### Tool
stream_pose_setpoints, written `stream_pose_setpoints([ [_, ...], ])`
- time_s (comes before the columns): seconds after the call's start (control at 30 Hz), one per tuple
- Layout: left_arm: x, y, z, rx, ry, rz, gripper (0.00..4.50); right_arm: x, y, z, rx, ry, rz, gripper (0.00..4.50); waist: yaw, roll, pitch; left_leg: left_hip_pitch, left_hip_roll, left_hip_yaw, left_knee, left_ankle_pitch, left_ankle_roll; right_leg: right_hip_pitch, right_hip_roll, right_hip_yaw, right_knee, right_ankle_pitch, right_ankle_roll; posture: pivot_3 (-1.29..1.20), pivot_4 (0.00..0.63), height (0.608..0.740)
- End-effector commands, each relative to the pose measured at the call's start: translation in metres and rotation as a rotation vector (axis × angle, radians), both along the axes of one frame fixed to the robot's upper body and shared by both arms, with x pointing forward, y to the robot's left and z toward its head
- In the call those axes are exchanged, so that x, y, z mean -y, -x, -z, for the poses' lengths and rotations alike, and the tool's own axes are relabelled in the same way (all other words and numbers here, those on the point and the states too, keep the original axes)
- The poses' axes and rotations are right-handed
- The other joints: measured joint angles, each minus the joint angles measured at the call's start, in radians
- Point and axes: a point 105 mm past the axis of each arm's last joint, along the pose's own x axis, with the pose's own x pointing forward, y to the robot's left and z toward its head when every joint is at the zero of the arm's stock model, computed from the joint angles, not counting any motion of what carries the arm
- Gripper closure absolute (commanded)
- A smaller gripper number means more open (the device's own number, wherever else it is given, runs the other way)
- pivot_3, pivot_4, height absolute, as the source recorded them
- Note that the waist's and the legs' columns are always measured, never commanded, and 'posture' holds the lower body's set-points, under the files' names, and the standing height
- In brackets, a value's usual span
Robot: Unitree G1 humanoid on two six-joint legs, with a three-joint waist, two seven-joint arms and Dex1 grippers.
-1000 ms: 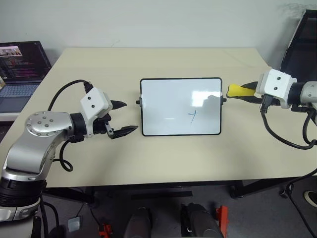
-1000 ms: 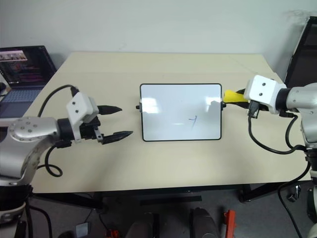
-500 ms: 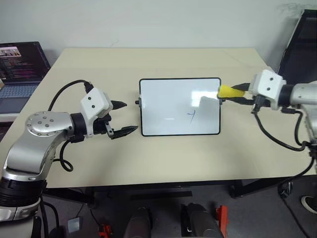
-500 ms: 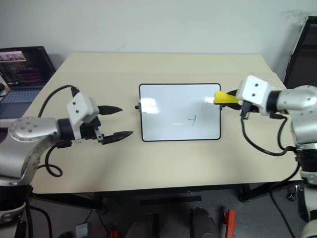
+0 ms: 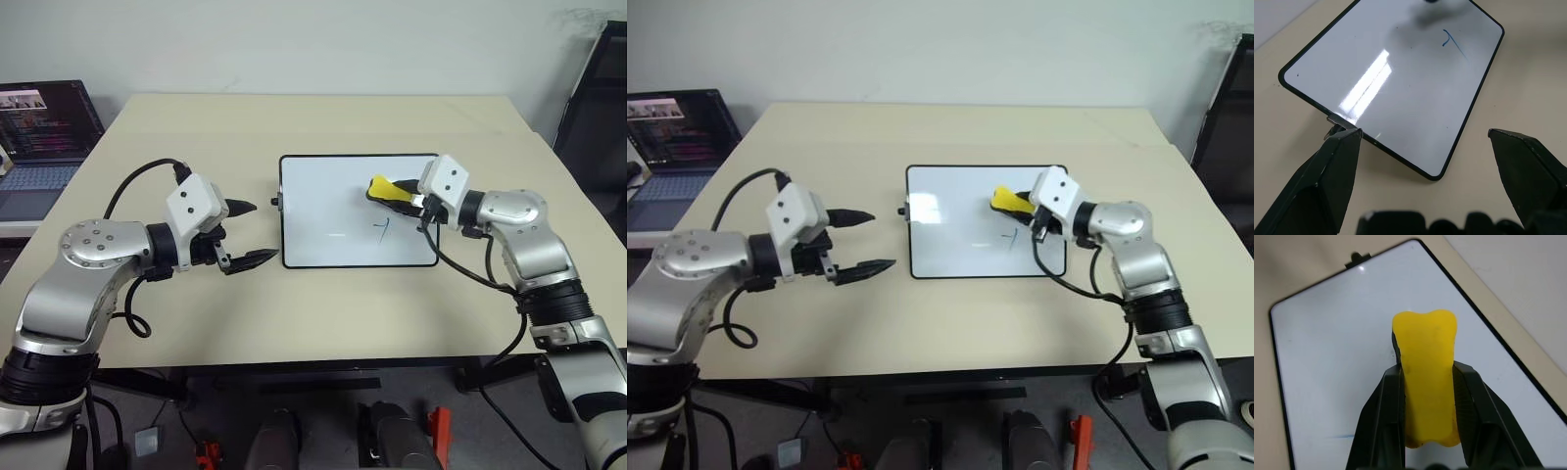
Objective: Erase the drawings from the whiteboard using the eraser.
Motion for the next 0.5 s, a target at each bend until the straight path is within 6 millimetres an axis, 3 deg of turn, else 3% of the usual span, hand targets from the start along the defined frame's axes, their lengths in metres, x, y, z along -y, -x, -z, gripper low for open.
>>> stream_pose_setpoints([
  [0.03,0.002,0.002,-0.008,0.036,-0.007,0.017,0.0,0.001,-0.009,-0.008,0.061,-0.034,0.026,3.51,0.0,0.0,0.0,0.0,0.0,0.0,0.0,0.0,0.0,0.0,0.0,0.0,0.0,0.0,0.0,0.0,0.15,0.74],
  [0.33,-0.001,0.003,-0.006,0.031,-0.009,0.01,0.0,0.017,-0.018,0.03,0.052,0.084,0.056,3.51,-0.003,0.0,0.0,0.0,0.0,0.0,0.0,0.0,0.0,0.0,0.0,0.0,0.0,0.002,-0.003,0.0,0.15,0.74],
  [0.5,0.001,0.003,-0.006,0.029,-0.006,0.013,0.0,0.016,-0.015,0.056,0.021,0.148,0.035,3.51,-0.004,0.0,0.0,0.002,0.0,0.0,0.001,0.0,0.0,0.002,0.0,0.0,0.0,0.0,0.0,0.0,0.15,0.74],
])
